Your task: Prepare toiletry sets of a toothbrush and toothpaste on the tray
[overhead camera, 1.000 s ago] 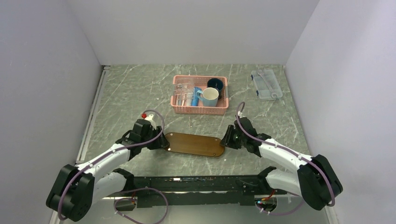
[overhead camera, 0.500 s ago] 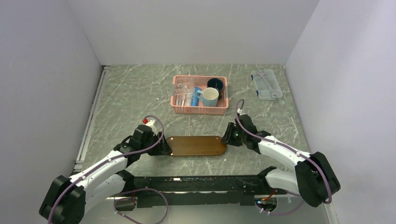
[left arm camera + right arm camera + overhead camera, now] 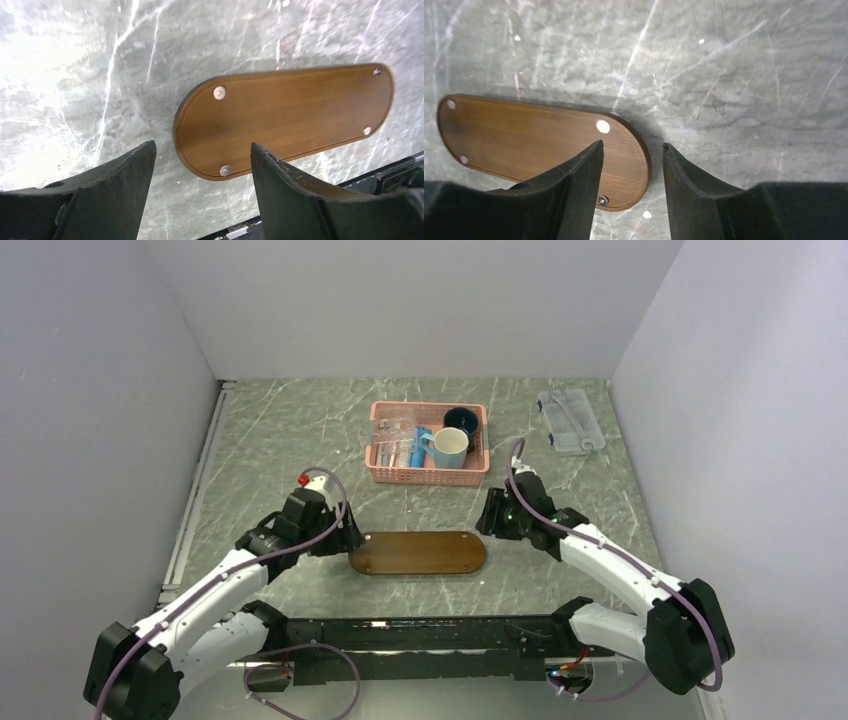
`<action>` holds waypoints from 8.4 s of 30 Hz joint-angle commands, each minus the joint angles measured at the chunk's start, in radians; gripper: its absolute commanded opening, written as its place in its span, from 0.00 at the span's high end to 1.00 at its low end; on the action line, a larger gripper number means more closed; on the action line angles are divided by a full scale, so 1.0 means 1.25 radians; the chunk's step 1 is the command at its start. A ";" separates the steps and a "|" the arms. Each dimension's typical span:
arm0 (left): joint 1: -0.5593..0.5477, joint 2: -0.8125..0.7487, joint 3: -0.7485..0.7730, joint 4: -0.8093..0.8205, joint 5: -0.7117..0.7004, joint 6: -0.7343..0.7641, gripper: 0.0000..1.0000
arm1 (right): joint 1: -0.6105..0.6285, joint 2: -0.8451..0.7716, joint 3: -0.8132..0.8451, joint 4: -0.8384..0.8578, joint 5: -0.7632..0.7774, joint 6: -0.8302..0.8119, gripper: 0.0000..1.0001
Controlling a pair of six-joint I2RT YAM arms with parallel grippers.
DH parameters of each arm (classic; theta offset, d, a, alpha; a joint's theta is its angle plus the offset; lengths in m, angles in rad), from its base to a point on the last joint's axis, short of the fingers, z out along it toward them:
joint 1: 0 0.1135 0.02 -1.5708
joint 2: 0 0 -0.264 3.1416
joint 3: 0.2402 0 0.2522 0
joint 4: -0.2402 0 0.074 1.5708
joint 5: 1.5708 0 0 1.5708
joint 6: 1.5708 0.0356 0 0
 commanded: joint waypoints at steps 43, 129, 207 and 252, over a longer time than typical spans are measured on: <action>-0.003 -0.237 0.273 -0.216 -0.136 0.349 0.01 | 0.060 0.605 0.934 -0.239 0.156 -0.195 0.35; 0.023 -0.315 0.263 -0.283 -0.399 0.287 0.01 | 0.390 0.386 0.824 -0.291 0.022 -0.507 1.00; 0.033 -0.500 0.252 -0.313 -0.578 0.229 0.01 | 0.603 0.587 0.846 -0.198 0.089 -0.414 0.57; 0.041 -0.486 0.246 -0.282 -0.526 0.260 0.01 | 0.089 0.588 0.927 -0.195 0.279 -0.213 0.45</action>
